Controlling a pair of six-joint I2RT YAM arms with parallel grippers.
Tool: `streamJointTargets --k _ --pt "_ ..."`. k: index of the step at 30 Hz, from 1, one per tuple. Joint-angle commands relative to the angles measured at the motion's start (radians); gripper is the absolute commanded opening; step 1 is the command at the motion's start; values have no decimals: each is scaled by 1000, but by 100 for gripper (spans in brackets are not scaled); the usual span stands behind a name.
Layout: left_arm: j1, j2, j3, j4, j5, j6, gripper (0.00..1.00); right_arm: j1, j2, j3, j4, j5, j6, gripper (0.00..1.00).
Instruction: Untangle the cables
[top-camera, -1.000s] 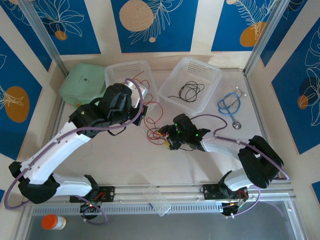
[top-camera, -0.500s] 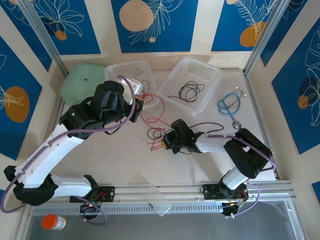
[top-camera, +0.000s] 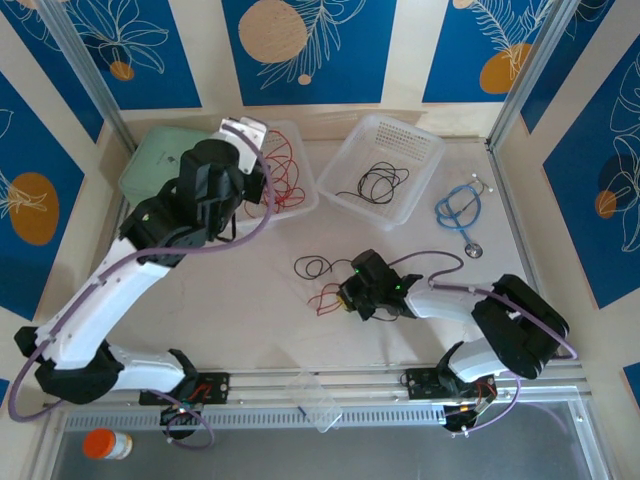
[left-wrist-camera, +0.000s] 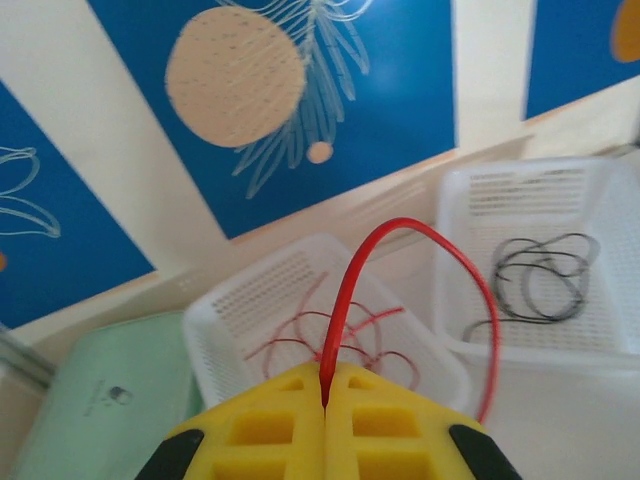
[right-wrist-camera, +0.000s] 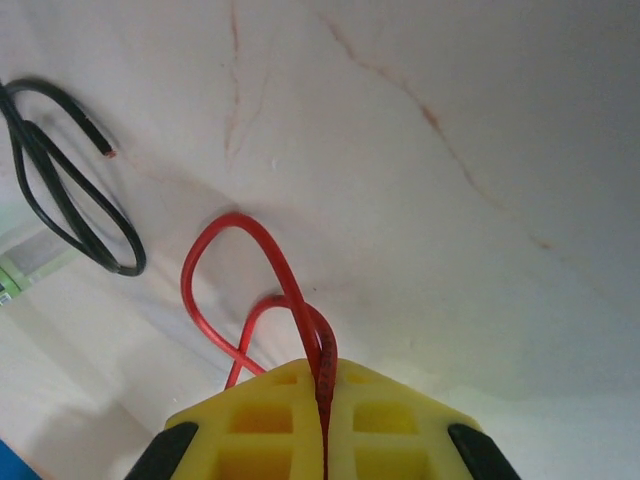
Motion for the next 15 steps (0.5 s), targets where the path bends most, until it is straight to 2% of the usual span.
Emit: streamJointTargets --k 1,10,15 --pt "77 67 11 77 -16 29 4 14 -58 4 -107 53 -83 0" --pt "302 259 33 128 137 -61 0 35 -235 19 -240 117 -218 0" --pt "371 328 -9 184 201 -89 0 20 -338 26 -292 101 -297 0"
